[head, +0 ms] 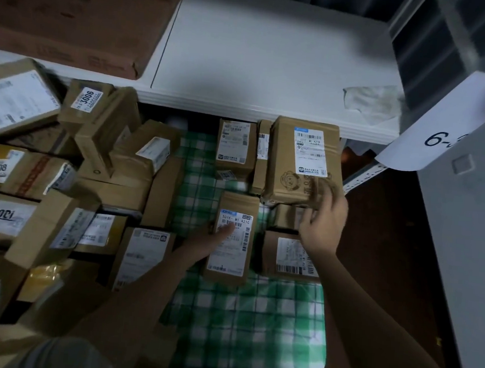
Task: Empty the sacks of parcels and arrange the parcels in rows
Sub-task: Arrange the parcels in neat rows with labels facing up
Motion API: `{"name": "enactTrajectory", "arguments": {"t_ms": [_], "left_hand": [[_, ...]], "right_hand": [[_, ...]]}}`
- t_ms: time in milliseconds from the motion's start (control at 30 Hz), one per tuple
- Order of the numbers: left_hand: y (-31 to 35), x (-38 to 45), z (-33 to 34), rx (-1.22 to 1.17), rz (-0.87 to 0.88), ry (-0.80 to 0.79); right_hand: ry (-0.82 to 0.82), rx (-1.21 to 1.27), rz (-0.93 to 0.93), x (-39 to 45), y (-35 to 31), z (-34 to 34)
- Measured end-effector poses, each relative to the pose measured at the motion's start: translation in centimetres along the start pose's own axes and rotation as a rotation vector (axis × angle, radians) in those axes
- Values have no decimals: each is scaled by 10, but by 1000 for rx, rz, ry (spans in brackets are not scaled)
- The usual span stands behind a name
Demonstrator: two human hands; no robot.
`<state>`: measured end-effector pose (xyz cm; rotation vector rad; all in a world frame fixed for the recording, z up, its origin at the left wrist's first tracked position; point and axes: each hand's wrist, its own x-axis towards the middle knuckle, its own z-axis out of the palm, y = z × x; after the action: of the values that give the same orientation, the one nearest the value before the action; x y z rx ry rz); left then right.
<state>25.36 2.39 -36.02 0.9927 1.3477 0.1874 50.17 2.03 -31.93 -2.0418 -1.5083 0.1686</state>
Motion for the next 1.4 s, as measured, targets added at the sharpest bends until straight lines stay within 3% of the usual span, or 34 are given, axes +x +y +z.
{"name": "enactTrajectory", "arguments": {"t_ms": [67,100,200,267,367,600,700,833,933,1133,1267,1400], "left_hand": [[0,-1,2,11,0,-14],[4,-4,5,17,3,-29],[8,-2,11,28,-4,-35],[5,4,17,45,3,-41],[-6,20,24,71,21,-37],[-14,31,22,129,4,-5],[11,5,27,149,17,-8],[11,3,29,119,-10,-3],[12,1,30,98,-52,19],[17,-16,29,204,-90,96],[19,-38,13,285,-16,171],[16,-59,-22,306,72,304]], "right_hand": [[125,20,292,-12,9,0],[107,7,446,-16,15,-1],[-243,0,727,-19,33,2],[-357,92,769,-17,37,4],[-349,128,762,-16,35,6],[-501,203,697,-13,42,-1],[-490,170,666,-16,47,-6],[-468,165,800,-26,49,-6],[-452,157,751,-27,44,-7],[-104,-9,420,-30,7,-14],[-166,110,63,-30,-34,-16],[-323,58,-185,-29,-76,1]]}}
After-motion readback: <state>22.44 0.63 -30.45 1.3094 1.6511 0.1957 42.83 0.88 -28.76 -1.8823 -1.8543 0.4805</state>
